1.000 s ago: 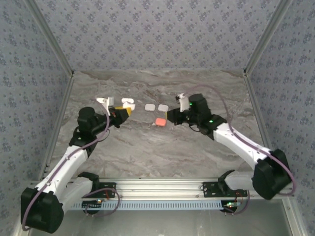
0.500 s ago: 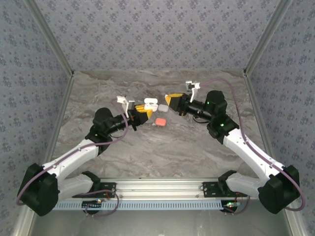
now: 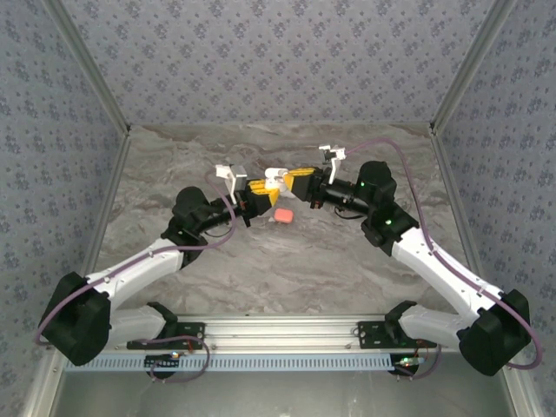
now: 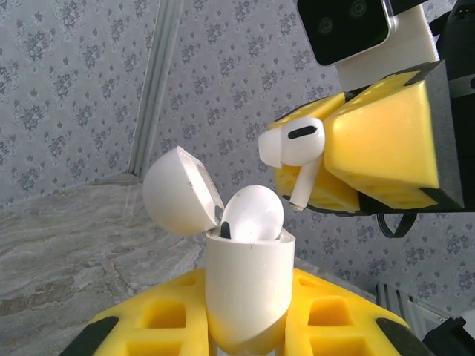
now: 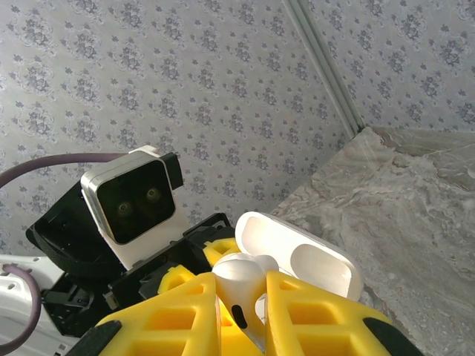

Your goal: Insert wireless bluetooth earbuds into charging case

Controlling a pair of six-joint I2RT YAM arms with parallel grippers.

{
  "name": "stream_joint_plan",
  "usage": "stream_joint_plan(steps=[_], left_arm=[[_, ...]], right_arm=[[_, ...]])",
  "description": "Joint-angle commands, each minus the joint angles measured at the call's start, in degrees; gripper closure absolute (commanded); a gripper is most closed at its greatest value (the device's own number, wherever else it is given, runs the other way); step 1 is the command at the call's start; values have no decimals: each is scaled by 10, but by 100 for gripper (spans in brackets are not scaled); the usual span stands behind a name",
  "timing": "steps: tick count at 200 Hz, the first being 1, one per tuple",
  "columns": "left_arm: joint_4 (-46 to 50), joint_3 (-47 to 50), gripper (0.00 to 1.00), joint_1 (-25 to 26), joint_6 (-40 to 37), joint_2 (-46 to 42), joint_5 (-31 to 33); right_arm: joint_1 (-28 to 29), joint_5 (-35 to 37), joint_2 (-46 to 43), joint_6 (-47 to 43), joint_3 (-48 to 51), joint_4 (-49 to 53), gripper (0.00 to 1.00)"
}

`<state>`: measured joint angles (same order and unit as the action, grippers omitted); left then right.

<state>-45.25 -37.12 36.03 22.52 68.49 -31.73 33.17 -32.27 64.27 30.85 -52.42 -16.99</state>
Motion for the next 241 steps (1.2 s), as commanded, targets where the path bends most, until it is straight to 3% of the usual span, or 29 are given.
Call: stream_joint_plan(steps=[1,195,241], left_arm=[[-37,-25,100,4,-4,0,-12],[-52,-29,100,10,6,4,-14],[-54,-26,100,10,7,3,-10]], right_arm=[[4,14,2,-9,-15,-14,80],[3,30,2,-29,-10,26,79],[2,22,0,-24,-7,29,74]])
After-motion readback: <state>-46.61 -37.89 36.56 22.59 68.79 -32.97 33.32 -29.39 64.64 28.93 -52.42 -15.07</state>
